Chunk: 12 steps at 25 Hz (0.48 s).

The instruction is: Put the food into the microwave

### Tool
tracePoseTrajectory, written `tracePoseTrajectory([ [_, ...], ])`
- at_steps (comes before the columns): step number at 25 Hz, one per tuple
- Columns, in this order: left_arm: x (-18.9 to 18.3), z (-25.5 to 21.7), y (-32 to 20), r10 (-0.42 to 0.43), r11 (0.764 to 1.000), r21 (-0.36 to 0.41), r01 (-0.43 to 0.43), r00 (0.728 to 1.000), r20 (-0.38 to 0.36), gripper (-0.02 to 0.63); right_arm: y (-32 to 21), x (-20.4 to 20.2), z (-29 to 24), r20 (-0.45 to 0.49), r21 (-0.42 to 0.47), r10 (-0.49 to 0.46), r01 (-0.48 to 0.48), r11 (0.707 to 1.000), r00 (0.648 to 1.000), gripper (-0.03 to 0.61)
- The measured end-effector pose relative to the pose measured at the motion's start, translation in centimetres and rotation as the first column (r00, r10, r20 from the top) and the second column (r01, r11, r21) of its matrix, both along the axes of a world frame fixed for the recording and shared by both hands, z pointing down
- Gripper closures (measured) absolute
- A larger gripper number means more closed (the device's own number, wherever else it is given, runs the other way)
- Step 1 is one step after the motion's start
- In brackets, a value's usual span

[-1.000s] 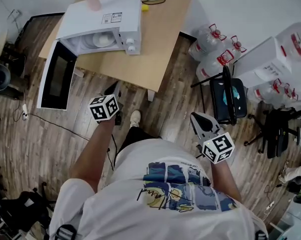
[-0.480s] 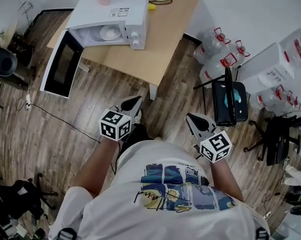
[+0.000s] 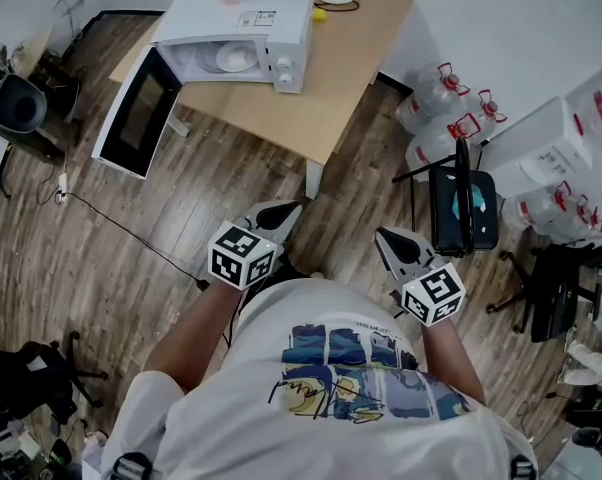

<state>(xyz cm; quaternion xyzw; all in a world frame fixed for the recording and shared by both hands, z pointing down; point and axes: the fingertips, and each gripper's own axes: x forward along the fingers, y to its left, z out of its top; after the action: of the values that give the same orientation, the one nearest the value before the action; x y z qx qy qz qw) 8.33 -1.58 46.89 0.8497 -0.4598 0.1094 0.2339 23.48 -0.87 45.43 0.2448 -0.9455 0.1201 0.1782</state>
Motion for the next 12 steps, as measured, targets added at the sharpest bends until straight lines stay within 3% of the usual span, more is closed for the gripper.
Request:
tracePoseTrajectory([
  [12,-0.4,0.8,1.5,-0.011,1.000,-0.021,0.011,1.000,0.005,0.606,1.1,-0.6,-0.3,0.002,0.020,-0.017,0.017,1.000,1.000,0.572],
])
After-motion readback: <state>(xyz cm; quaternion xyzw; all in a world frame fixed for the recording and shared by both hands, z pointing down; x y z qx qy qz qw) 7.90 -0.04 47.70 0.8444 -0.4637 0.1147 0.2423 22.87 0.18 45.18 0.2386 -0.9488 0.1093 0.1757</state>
